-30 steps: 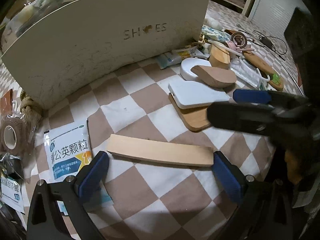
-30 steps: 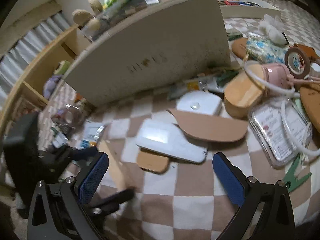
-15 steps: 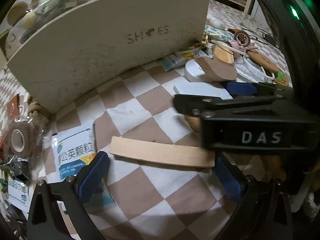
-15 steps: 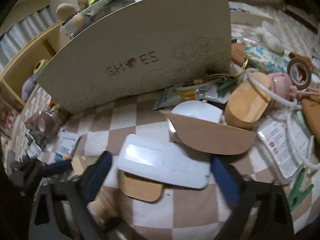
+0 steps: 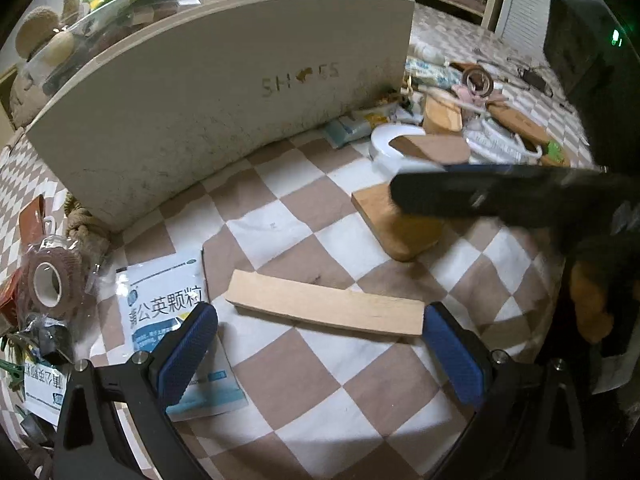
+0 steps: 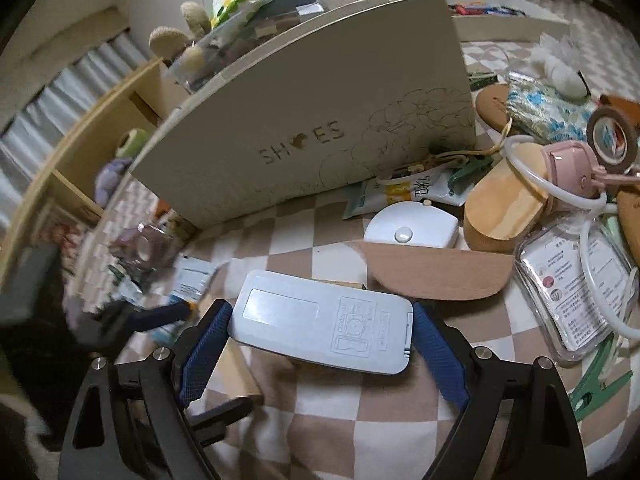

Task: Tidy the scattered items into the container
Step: 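Grasp the white case with right tool while left tool closes on the wooden strip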

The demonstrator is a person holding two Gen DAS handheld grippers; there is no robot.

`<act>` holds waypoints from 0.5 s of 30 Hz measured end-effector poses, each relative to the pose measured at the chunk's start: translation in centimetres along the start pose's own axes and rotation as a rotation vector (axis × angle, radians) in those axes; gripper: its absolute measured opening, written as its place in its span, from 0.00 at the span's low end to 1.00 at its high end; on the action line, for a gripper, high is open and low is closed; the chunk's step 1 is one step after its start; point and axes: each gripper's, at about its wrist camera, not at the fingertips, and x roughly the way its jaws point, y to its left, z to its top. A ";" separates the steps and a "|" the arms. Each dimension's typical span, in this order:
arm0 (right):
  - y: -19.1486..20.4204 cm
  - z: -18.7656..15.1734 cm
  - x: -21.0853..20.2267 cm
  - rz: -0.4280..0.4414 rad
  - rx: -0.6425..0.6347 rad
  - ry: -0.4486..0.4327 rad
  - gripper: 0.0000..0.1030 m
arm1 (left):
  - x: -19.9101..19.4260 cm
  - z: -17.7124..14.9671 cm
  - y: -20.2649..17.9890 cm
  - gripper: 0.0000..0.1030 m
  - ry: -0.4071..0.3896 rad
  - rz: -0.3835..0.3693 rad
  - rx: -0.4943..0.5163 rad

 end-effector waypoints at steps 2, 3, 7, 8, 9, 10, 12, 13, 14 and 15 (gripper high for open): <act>-0.3 0.1 -0.5 0.016 0.010 -0.005 0.87 | 0.3 0.1 -0.3 1.00 0.010 0.012 0.018; -0.2 0.2 -0.6 0.019 0.011 -0.010 0.87 | 0.4 0.1 -0.4 1.00 0.012 0.016 0.026; -0.2 0.5 -1.1 0.035 0.016 -0.021 0.87 | 0.5 0.3 -0.2 1.00 0.007 0.001 0.021; -0.3 0.6 -1.2 0.040 0.018 -0.023 0.87 | 0.4 0.4 0.0 1.00 0.002 -0.006 0.013; -0.3 0.6 -1.3 0.047 0.020 -0.024 0.87 | 0.4 0.4 0.3 1.00 -0.002 -0.016 0.001; -0.3 0.7 -1.3 0.052 0.022 -0.025 0.87 | 0.4 0.4 0.4 1.00 -0.003 -0.023 -0.005; -0.3 0.8 -1.4 0.060 0.022 -0.025 0.87 | 0.5 0.5 0.6 1.00 -0.004 -0.035 -0.014; -0.3 0.8 -1.5 0.062 0.022 -0.025 0.87 | 0.6 0.5 0.7 1.00 -0.004 -0.038 -0.016; -0.4 0.7 -1.5 0.063 0.022 -0.024 0.87 | 0.6 0.5 0.7 0.98 -0.005 -0.039 -0.017; -0.4 0.7 -1.5 0.066 0.022 -0.022 0.87 | 0.6 0.4 0.7 0.98 -0.003 -0.041 -0.016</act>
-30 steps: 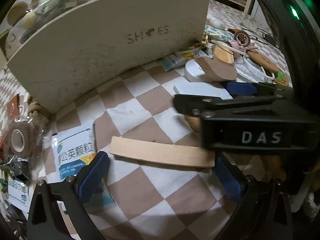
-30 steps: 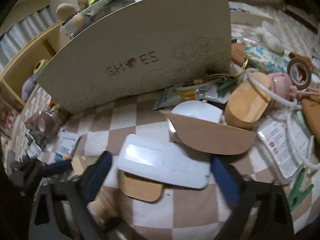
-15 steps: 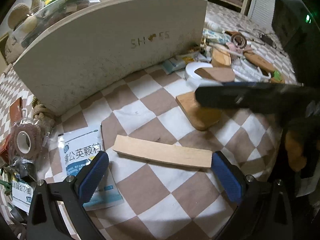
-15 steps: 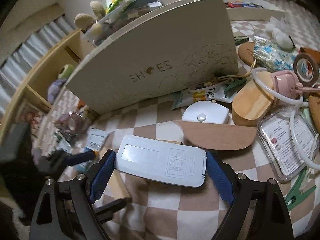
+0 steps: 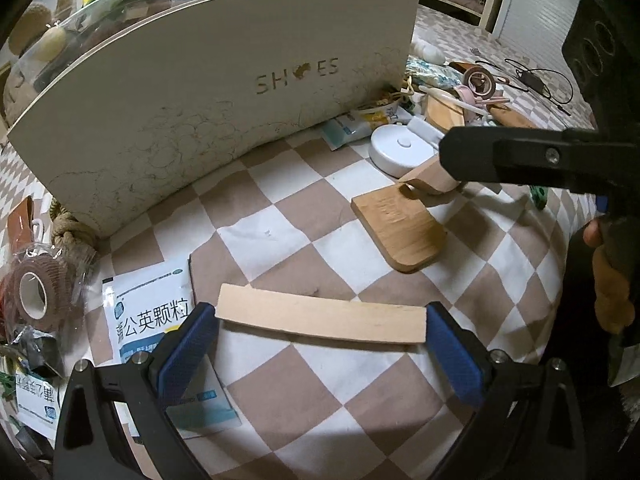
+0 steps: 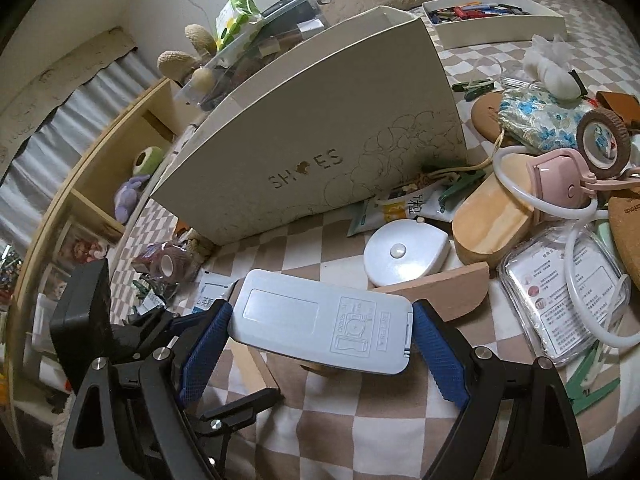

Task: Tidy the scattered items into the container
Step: 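Grasp the white case with right tool while left tool closes on the wooden strip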

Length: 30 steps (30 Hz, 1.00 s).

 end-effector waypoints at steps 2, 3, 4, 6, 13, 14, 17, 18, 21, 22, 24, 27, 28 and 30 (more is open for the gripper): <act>-0.1 0.0 0.0 0.004 0.004 0.002 0.87 | 0.0 -0.1 0.0 0.98 0.002 -0.005 0.000; -0.1 0.1 0.0 0.005 0.005 0.002 0.87 | -0.1 -0.1 0.0 0.98 -0.001 -0.003 -0.002; -0.2 0.1 0.0 0.007 0.006 0.002 0.87 | -0.1 -0.2 0.1 0.98 -0.003 -0.002 -0.005; -0.2 0.1 -0.1 0.009 0.007 0.000 0.87 | -0.2 -0.2 0.2 0.98 -0.010 -0.005 -0.015; -0.3 0.1 -0.2 0.010 0.010 -0.002 0.87 | 0.1 -0.4 1.3 0.98 0.001 -0.061 -0.096; -0.3 0.1 -0.2 0.011 0.011 -0.001 0.87 | 0.0 -0.5 1.4 0.98 0.000 -0.065 -0.101; -0.3 0.1 -0.2 0.012 0.011 0.003 0.87 | 0.1 -0.7 1.6 0.98 0.004 -0.080 -0.119; -0.3 0.1 -0.2 0.011 0.010 0.003 0.87 | 0.1 -0.7 1.6 0.98 0.006 -0.083 -0.124; -0.3 0.1 -0.2 0.011 0.011 0.004 0.87 | 0.0 -0.8 1.4 0.98 0.004 -0.073 -0.125; -0.4 0.1 -0.1 0.010 0.011 0.004 0.87 | -0.1 -0.9 1.3 0.98 -0.002 -0.065 -0.125; -0.4 0.1 -0.1 0.010 0.011 0.005 0.87 | -0.4 -1.0 1.3 0.98 -0.017 -0.051 -0.128; -0.4 0.1 -0.1 0.011 0.008 0.004 0.87 | -0.8 -1.1 1.3 0.98 -0.038 -0.029 -0.152; -0.4 0.1 -0.2 0.012 0.006 0.003 0.87 | -0.9 -1.1 1.3 0.98 -0.046 -0.015 -0.166; -0.3 0.0 -0.2 0.011 0.001 0.001 0.87 | -1.2 -1.2 1.3 0.98 -0.058 0.030 -0.196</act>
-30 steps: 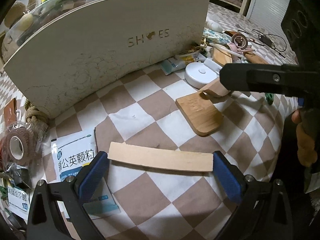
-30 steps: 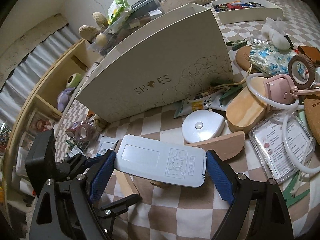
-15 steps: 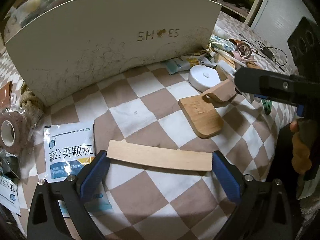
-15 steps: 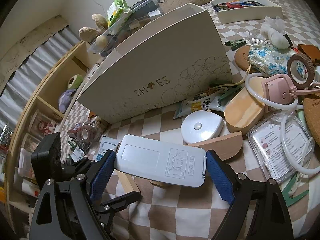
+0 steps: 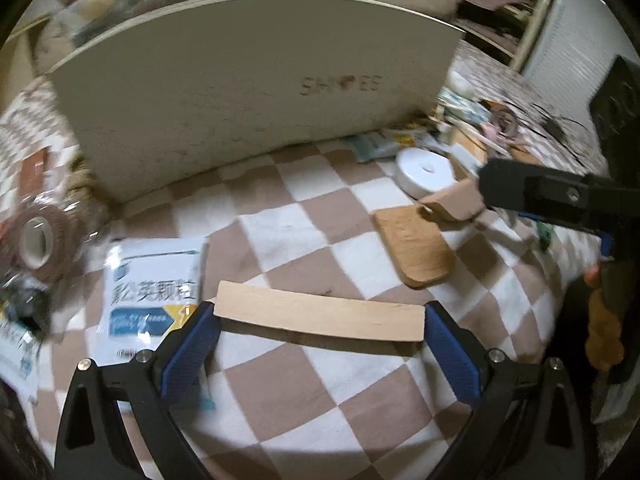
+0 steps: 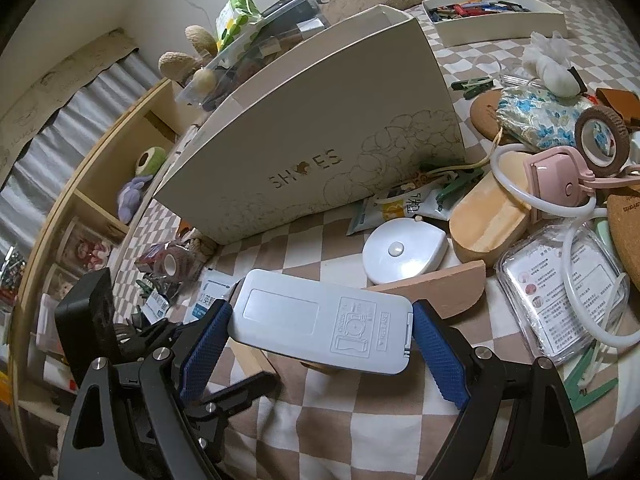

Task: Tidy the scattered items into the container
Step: 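Grasp the white case with right tool while left tool closes on the wooden strip, then lift the white case and wooden strip and carry both over the shoes box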

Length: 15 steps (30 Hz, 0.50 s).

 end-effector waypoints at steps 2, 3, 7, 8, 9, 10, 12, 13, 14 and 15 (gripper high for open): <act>0.1 0.0 -0.1 -0.004 -0.008 -0.005 0.87 | -0.5 -0.2 0.0 0.98 -0.024 0.012 -0.030; 0.1 0.0 -0.2 -0.006 -0.012 -0.008 0.87 | -0.8 -0.2 0.0 0.98 -0.037 0.012 -0.038; 0.6 0.0 -0.5 -0.021 -0.039 -0.018 0.87 | -2.0 -0.2 -0.3 0.98 -0.103 0.032 -0.052; 0.7 -0.1 -0.6 -0.027 -0.051 -0.022 0.87 | -2.3 -0.2 -0.3 0.98 -0.113 0.031 -0.058; 0.9 -0.1 -0.7 -0.032 -0.062 -0.026 0.87 | -2.4 -0.2 -0.3 0.98 -0.121 0.030 -0.066; 1.0 -0.1 -0.8 -0.034 -0.069 -0.028 0.87 | -2.6 -0.3 -0.3 0.98 -0.132 0.030 -0.075; 1.1 -0.1 -0.9 -0.013 -0.068 -0.025 0.87 | -3.0 -0.4 -0.2 0.98 -0.144 0.029 -0.088; 1.2 -0.1 -1.0 0.000 -0.064 -0.023 0.87 | -3.1 -0.4 -0.1 0.98 -0.151 0.030 -0.098; 1.2 0.0 -1.1 0.002 -0.067 -0.024 0.87 | -3.3 -0.4 -0.1 0.98 -0.157 0.028 -0.110; 1.3 -0.1 -1.2 -0.006 -0.075 -0.028 0.87 | -3.5 -0.4 0.0 0.98 -0.162 0.023 -0.121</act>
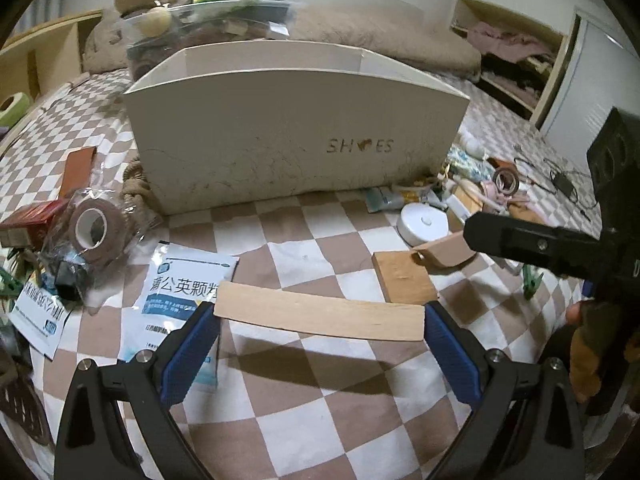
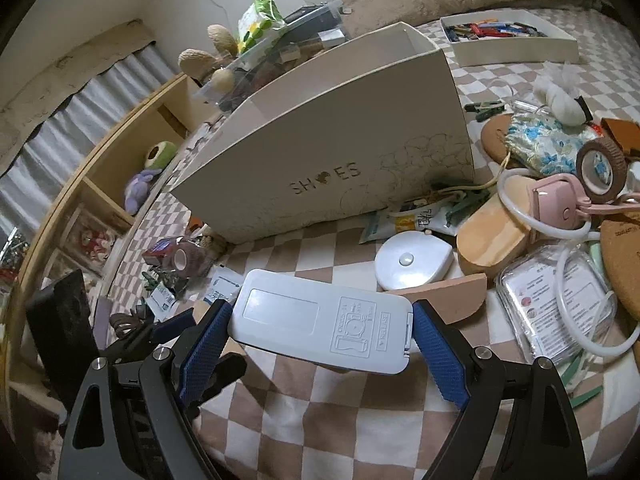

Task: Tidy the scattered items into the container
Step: 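Lift the white case and wooden strip and carry both over the shoes box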

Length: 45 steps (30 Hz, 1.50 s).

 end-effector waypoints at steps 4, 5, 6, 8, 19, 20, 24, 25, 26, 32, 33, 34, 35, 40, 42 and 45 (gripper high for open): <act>0.3 0.1 -0.1 -0.036 -0.030 -0.007 0.87 | -0.9 0.2 0.3 0.98 -0.024 0.009 -0.048; 0.3 0.1 -0.1 -0.037 -0.032 -0.008 0.87 | -1.2 0.3 0.4 0.98 -0.032 0.011 -0.058; 0.3 0.1 -0.2 -0.040 -0.036 -0.009 0.87 | -1.4 0.5 0.5 0.98 -0.041 0.016 -0.067; 0.5 0.2 -0.4 -0.054 -0.052 -0.019 0.87 | -2.0 1.2 0.7 0.98 -0.064 0.027 -0.080; 2.0 2.4 -2.6 -0.069 -0.132 -0.104 0.87 | -4.6 6.1 0.6 0.98 -0.190 0.048 -0.080; 2.1 2.7 -2.8 -0.073 -0.138 -0.116 0.87 | -4.7 6.6 0.5 0.98 -0.198 0.047 -0.079; 2.3 4.2 -3.9 -0.094 -0.155 -0.161 0.87 | -5.5 8.5 0.1 0.98 -0.240 0.038 -0.071; 2.4 4.6 -4.1 -0.100 -0.160 -0.171 0.87 | -5.7 9.0 0.0 0.98 -0.250 0.036 -0.069; 2.4 5.0 -4.3 -0.104 -0.165 -0.182 0.87 | -5.9 9.4 -0.1 0.98 -0.260 0.035 -0.067; 2.7 7.2 -5.6 -0.115 -0.183 -0.239 0.87 | -6.7 12.1 -0.5 0.98 -0.304 0.029 -0.066; 2.7 7.6 -5.8 -0.115 -0.187 -0.248 0.87 | -6.7 12.6 -0.5 0.98 -0.311 0.030 -0.066; 2.8 8.0 -5.9 -0.114 -0.189 -0.258 0.87 | -6.8 12.9 -0.6 0.98 -0.317 0.030 -0.066; 2.9 8.5 -6.1 -0.111 -0.191 -0.268 0.87 | -6.8 13.3 -0.6 0.98 -0.323 0.031 -0.067; 3.3 10.9 -6.4 -0.106 -0.198 -0.306 0.87 | -6.8 15.0 -0.5 0.98 -0.342 0.028 -0.073; 3.4 12.0 -6.5 -0.102 -0.201 -0.319 0.87 | -6.9 15.6 -0.4 0.98 -0.351 0.033 -0.073; 3.7 13.7 -6.5 -0.101 -0.205 -0.342 0.87 | -7.0 16.8 0.1 0.98 -0.367 0.038 -0.077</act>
